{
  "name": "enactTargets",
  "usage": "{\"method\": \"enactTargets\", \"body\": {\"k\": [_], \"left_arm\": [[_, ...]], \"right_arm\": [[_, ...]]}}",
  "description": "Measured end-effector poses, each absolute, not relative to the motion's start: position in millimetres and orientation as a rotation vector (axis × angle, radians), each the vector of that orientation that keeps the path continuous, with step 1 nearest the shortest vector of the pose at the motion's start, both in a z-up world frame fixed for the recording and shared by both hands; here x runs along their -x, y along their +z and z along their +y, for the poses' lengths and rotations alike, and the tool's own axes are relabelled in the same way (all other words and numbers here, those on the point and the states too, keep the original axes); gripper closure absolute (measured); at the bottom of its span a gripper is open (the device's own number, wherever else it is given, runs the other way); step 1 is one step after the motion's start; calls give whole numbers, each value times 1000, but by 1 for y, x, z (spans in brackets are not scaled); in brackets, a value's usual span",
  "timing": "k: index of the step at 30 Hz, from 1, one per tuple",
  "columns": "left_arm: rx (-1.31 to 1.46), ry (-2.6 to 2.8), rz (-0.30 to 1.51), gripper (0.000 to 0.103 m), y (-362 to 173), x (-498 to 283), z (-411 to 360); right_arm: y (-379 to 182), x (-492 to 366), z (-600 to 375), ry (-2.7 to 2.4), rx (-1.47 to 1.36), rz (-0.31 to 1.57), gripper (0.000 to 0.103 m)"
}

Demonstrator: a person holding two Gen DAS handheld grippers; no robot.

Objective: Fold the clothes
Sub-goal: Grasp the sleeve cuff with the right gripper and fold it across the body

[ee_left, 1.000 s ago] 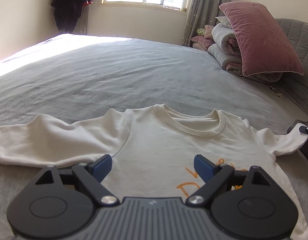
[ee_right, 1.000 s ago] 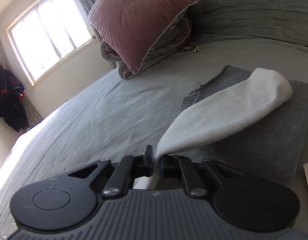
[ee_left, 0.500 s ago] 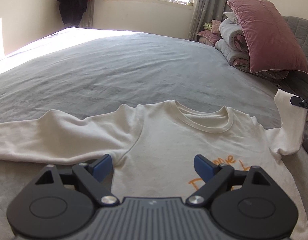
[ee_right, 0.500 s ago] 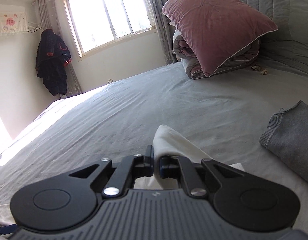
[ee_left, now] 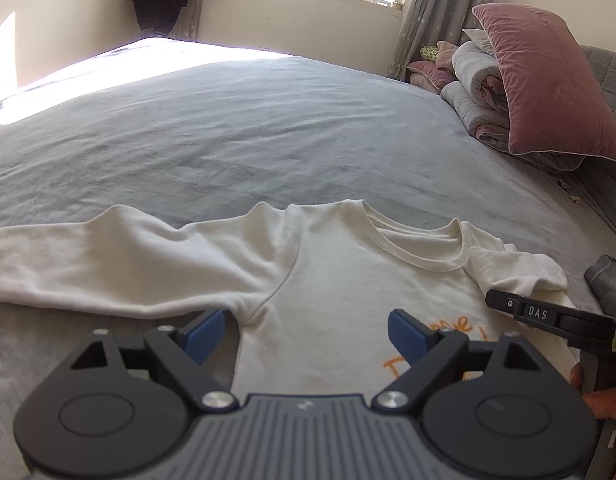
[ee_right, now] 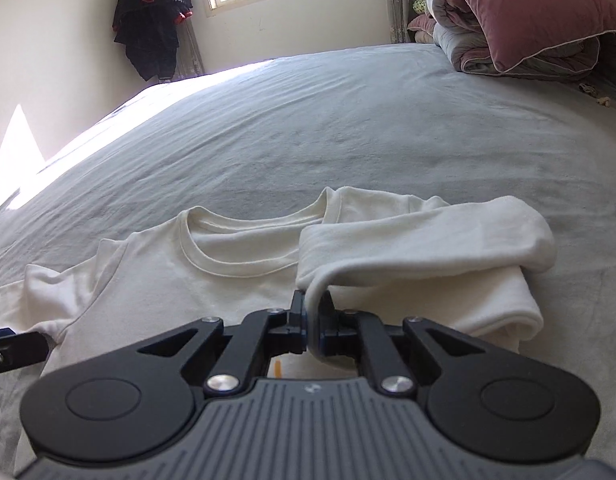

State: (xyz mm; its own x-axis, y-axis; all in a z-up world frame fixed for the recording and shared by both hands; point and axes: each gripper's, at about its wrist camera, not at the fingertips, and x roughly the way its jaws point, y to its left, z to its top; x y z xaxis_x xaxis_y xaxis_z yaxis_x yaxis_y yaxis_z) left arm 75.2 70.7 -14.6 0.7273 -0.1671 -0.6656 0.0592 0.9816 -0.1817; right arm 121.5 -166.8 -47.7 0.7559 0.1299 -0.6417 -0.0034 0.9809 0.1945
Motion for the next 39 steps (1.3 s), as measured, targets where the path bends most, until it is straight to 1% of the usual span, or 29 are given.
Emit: {"method": "enactTargets", "body": {"k": [2, 5, 6, 7, 8, 9, 15, 21, 27, 29, 30, 31, 33, 39], "left_arm": [[153, -125, 752, 13, -15, -76, 71], [154, -126, 758, 13, -15, -76, 71], [157, -126, 759, 13, -15, -76, 72], [159, -125, 760, 13, -15, -76, 72], [161, -125, 761, 13, -14, -76, 72], [164, -125, 762, 13, -14, -77, 73], [176, -124, 765, 13, -13, -77, 74], [174, -143, 767, 13, -14, -77, 73], [89, -245, 755, 13, -15, -69, 51], [41, -264, 751, 14, -15, -70, 36], [14, -274, 749, 14, -15, -72, 27], [-16, -286, 746, 15, -13, -73, 15], [-67, -316, 725, 15, -9, -77, -10], [-220, -435, 655, 15, 1, -91, -97]], "right_arm": [[-53, -118, -169, 75, -204, 723, 94], [-49, -111, -171, 85, -245, 736, 87], [-47, -109, -172, 90, -259, 741, 79], [-45, -107, -175, 95, -271, 739, 62], [-42, -104, -176, 100, -285, 734, 54], [-40, -101, -179, 104, -297, 725, 51], [-31, -94, -201, 49, -352, 679, 51], [-32, -86, -237, 10, -479, 674, 51], [-20, -68, -265, 40, -547, 657, 51], [-18, -62, -273, 45, -545, 648, 51], [-17, -59, -276, 48, -543, 644, 54], [-16, -57, -280, 50, -542, 639, 60], [-15, -53, -287, 47, -539, 641, 63], [-6, -55, -297, -20, -470, 707, 63]]}}
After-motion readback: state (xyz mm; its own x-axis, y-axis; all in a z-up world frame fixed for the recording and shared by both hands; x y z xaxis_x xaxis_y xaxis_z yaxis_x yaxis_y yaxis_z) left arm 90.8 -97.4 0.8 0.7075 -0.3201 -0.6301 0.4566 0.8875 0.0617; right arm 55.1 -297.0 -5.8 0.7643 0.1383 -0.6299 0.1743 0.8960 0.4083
